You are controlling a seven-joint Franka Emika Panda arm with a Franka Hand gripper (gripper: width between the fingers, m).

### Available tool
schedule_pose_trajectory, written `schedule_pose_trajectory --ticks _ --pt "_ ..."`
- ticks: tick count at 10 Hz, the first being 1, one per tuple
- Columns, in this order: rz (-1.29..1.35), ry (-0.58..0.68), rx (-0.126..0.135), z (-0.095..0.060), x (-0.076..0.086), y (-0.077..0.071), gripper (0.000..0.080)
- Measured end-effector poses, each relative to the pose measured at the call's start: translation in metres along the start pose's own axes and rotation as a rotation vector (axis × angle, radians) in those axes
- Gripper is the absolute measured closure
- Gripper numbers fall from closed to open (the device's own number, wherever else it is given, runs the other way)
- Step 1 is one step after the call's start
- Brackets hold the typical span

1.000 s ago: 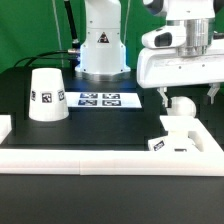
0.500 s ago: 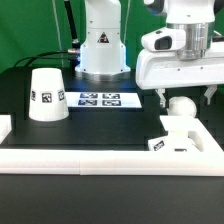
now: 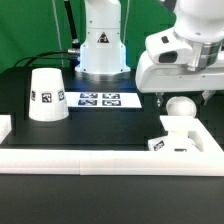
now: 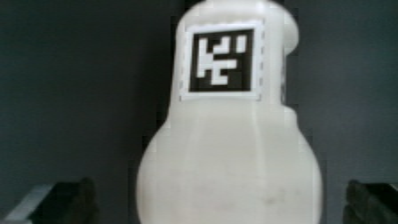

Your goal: Assemble lamp

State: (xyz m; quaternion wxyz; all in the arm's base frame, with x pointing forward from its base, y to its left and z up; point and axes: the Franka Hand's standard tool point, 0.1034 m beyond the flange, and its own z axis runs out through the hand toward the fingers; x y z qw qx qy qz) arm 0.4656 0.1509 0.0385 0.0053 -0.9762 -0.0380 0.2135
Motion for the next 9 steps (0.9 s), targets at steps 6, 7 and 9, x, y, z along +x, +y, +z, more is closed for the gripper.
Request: schedule_pose_trajectory --ticks 6,7,9 --pt "-0.007 -0.368 -0.02 0.011 0.001 0.001 0.01" --pt "-0.004 -0.417 -0.022 0.015 -0.001 0.003 0.01" --pt "-0.004 -0.402 -0.021 0.016 0.001 0.002 0.01"
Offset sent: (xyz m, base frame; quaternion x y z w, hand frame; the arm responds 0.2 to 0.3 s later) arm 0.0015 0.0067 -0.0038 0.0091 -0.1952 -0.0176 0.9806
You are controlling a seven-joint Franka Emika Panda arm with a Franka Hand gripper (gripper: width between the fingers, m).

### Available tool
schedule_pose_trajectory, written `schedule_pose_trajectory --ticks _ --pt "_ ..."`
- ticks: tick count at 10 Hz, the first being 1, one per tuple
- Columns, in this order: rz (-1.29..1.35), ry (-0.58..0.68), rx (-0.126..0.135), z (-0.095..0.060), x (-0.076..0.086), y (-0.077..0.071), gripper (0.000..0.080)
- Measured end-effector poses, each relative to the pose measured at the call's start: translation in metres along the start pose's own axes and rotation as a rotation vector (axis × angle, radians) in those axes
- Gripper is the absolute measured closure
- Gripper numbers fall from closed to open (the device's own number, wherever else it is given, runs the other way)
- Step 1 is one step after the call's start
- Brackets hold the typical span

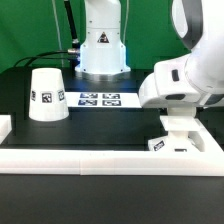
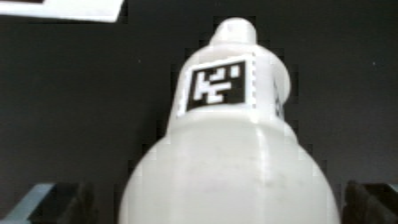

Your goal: Assemble lamp

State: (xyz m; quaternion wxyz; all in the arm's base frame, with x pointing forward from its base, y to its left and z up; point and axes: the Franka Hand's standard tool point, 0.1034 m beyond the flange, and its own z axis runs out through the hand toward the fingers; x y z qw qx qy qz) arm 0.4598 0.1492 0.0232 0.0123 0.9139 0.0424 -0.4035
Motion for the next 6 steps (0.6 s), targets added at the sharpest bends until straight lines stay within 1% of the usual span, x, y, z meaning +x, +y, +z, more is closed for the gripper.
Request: schedule_pose_trajectory --ticks 3,6 --pt "0.011 -0.01 -0.001 0.006 0.0 0.001 0.01" --pt "0.047 -0.027 -0.002 0.016 -0.002 0.004 0.01"
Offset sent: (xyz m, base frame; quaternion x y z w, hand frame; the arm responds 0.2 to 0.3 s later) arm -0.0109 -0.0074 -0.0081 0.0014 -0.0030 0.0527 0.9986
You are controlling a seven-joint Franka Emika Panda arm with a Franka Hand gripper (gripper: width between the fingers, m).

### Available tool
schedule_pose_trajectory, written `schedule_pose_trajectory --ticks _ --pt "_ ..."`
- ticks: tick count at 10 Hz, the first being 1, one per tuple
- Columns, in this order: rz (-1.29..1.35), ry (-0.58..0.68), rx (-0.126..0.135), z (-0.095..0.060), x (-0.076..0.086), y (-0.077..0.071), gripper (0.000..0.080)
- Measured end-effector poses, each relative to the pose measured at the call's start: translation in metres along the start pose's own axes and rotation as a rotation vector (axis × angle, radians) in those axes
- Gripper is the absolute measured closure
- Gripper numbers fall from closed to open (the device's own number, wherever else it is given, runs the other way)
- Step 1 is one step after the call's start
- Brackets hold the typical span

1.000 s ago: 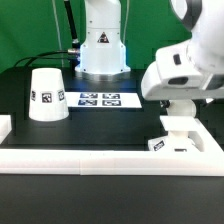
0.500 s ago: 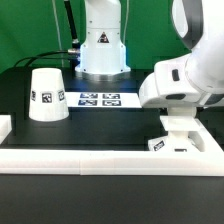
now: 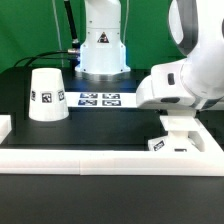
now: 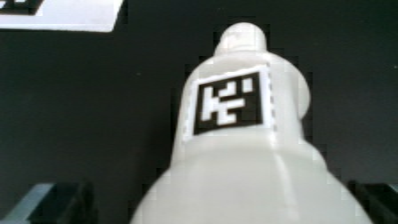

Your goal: Assemble lamp

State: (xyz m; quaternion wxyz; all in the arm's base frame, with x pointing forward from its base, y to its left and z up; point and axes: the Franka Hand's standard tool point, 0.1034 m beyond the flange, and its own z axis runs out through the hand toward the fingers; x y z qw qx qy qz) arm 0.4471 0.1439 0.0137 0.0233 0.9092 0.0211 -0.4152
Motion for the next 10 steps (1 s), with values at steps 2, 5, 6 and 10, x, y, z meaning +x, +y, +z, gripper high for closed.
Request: schedule_pose_trajectory --ticks 2,5,6,10 --pt "0.006 0.005 0.002 0.002 0.001 0.001 0.01" --pt "0.005 0.004 0.002 0.003 0.001 0.001 0.0225" --pt "0.005 0.004 0.002 0.003 0.001 0.001 0.0225" --pt "-0.112 0.034 0.0 -0.018 -0.005 0.009 0.0223"
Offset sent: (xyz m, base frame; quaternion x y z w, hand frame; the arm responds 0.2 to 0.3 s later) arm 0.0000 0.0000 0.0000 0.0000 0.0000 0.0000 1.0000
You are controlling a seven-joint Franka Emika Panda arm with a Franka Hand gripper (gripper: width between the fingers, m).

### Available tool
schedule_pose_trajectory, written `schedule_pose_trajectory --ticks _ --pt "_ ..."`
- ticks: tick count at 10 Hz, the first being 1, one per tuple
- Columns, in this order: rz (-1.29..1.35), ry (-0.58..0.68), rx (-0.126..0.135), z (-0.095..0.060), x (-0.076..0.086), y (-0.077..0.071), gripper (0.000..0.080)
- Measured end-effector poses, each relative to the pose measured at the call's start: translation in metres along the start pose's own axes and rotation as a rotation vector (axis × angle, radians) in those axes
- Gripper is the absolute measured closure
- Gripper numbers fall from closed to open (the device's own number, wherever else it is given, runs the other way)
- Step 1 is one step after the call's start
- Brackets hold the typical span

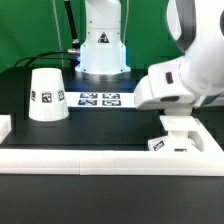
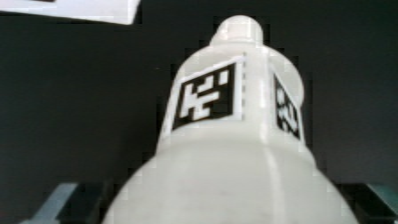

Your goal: Assemble lamp

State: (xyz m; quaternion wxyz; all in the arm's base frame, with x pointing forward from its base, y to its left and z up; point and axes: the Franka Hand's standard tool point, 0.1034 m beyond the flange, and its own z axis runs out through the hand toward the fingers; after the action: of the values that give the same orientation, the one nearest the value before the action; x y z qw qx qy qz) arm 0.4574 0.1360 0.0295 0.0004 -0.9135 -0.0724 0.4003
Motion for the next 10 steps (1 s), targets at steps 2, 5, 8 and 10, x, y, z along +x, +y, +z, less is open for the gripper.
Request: schedule_pose_trajectory --ticks 2,5,8,10 --pt "-0.017 0.014 0.014 -0.021 -0.012 0.007 0.0223" --pt "-0.013 0.028 0.018 -0.046 -0.029 0.011 0.0223" --pt "-0.01 0.173 0.018 -0.049 -0.012 0.011 0.0223" --pt "-0.034 0.313 0.014 -0.055 -0.008 0.019 0.0223"
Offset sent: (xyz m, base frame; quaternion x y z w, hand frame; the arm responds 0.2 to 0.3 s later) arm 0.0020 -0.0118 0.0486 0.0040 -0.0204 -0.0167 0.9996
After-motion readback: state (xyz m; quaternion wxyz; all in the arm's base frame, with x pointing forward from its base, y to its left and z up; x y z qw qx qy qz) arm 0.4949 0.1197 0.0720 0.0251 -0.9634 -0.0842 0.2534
